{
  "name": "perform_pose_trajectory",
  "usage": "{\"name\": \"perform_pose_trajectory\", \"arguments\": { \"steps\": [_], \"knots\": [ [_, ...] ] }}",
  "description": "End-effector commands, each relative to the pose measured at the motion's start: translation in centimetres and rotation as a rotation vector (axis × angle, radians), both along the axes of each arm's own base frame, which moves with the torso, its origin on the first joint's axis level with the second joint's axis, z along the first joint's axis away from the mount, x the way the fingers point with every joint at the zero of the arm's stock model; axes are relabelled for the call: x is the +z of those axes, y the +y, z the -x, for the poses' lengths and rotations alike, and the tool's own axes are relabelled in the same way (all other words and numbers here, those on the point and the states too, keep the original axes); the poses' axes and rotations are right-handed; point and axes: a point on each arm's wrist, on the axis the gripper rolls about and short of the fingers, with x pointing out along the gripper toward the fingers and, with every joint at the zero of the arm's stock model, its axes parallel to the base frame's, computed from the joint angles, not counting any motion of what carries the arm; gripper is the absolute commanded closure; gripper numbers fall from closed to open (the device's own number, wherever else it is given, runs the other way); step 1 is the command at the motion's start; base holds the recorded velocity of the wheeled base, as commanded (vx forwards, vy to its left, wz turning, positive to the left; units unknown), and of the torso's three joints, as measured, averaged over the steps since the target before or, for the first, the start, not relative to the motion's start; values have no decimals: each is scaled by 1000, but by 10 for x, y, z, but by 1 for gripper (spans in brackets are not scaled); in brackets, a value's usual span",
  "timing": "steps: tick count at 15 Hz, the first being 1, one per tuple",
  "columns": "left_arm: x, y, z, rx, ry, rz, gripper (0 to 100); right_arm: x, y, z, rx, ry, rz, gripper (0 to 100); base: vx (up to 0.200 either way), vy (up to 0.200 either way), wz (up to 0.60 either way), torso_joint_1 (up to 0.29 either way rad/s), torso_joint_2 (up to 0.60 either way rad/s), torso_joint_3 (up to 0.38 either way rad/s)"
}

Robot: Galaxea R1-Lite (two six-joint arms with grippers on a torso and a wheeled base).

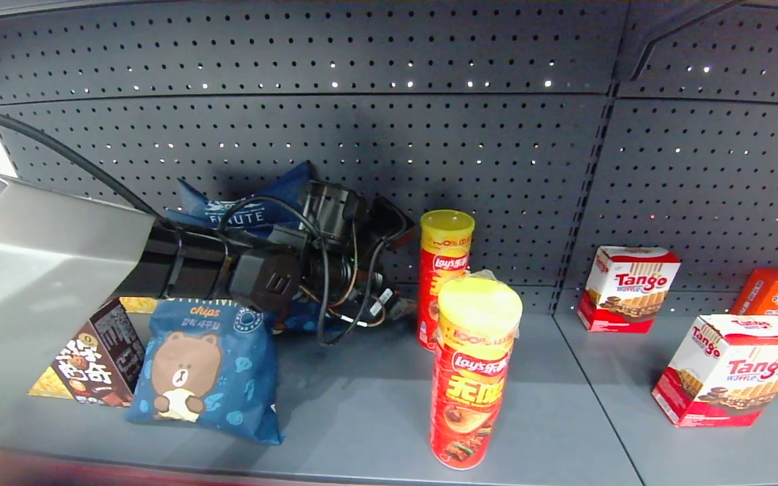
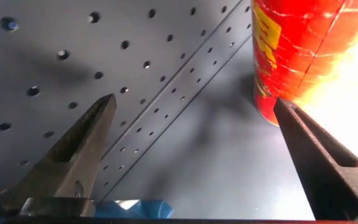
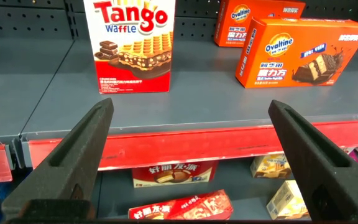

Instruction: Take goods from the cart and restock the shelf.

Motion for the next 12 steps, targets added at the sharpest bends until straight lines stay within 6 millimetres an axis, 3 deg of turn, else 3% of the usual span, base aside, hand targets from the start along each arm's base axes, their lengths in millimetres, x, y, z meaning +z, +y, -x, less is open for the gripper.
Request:
{"name": "perform_pose_trajectory", "arguments": {
  "steps": [1,4,12],
  "knots": [
    [-1,0,0,-1,1,-1,0,0,0,0,0,1,0,0,0,0,0,0,0,0],
    [6,0,2,-3,-13,5,0,0,0,0,0,2,0,0,0,0,0,0,0,0],
    [86,14,45,-23,-176,94,0,0,0,0,5,3,2,0,0,0,0,0,0,0]
  ]
}}
